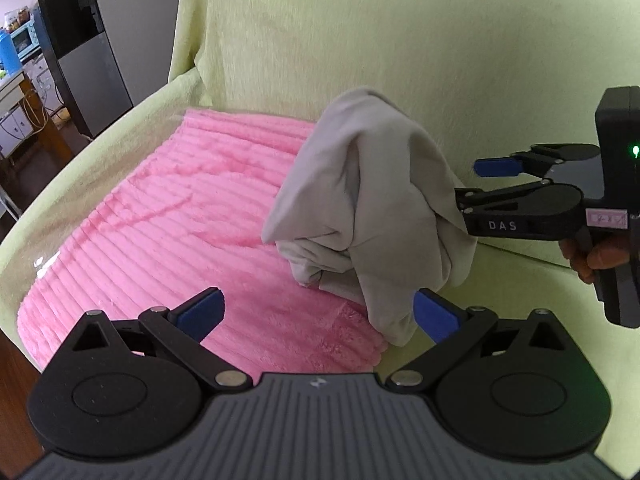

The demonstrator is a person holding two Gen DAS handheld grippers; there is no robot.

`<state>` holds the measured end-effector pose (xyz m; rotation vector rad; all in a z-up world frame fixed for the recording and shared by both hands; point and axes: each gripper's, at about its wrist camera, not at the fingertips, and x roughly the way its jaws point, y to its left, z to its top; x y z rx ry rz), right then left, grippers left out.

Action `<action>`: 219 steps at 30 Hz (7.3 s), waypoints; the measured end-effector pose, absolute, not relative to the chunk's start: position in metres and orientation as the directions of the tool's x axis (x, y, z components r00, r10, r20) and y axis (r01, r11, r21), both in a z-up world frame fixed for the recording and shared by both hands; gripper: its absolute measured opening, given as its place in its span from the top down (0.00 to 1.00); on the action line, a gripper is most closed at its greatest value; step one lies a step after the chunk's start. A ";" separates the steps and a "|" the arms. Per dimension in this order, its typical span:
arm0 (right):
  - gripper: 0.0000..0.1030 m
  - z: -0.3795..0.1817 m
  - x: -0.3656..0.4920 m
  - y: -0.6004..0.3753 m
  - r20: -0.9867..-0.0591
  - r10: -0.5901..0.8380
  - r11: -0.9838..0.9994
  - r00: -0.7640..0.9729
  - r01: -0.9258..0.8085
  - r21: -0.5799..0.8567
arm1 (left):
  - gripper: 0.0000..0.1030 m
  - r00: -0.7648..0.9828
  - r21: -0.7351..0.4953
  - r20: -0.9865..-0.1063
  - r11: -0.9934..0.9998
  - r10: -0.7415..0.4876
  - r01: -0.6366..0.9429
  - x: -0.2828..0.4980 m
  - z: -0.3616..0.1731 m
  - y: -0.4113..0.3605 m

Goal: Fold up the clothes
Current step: 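Grasp the beige top with the right gripper and lift it off the cushion, then lower the top onto the sofa seat while the left gripper grasps its other edge, then lift the top with both grippers and shake it out above the seat, then lay the top flat on the seat and open both grippers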

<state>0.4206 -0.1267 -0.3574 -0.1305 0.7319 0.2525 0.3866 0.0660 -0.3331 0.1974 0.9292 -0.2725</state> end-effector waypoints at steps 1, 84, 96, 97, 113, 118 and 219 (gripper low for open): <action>0.67 -0.358 0.422 -0.127 -0.681 0.209 0.957 0.702 -0.289 -0.004 | 0.01 0.564 0.048 -0.813 0.949 -0.144 0.312 0.388 -0.335 0.064; 0.62 -0.430 -0.001 -0.347 -0.862 0.152 0.988 0.483 -0.065 0.138 | 0.96 0.338 -0.621 -0.754 0.778 -0.563 -0.091 0.005 -0.517 -0.081; 0.52 -0.460 0.068 -0.309 -0.784 0.263 0.941 0.563 0.030 0.337 | 0.96 0.360 -0.391 -0.862 0.920 -0.356 -0.027 -0.007 -0.459 0.072; 0.52 -0.464 0.070 -0.303 -0.783 0.258 0.946 0.566 0.015 0.323 | 0.96 0.364 -0.382 -0.865 0.924 -0.346 -0.030 -0.005 -0.460 0.079; 0.95 -0.477 0.043 -0.259 -0.726 0.313 0.950 0.613 -0.204 0.237 | 0.95 0.473 -0.287 -0.806 0.934 -0.355 0.212 0.016 -0.447 0.087; 0.95 -0.388 -0.031 -0.289 -0.643 0.328 0.917 0.692 -0.071 0.392 | 0.95 0.531 -0.265 -0.725 0.890 -0.437 0.371 0.027 -0.367 0.057; 0.86 -0.436 -0.399 -0.371 -0.788 -0.242 0.623 0.567 0.713 0.322 | 1.00 0.115 -0.292 -0.864 0.673 -0.491 0.679 -0.091 -0.484 -0.158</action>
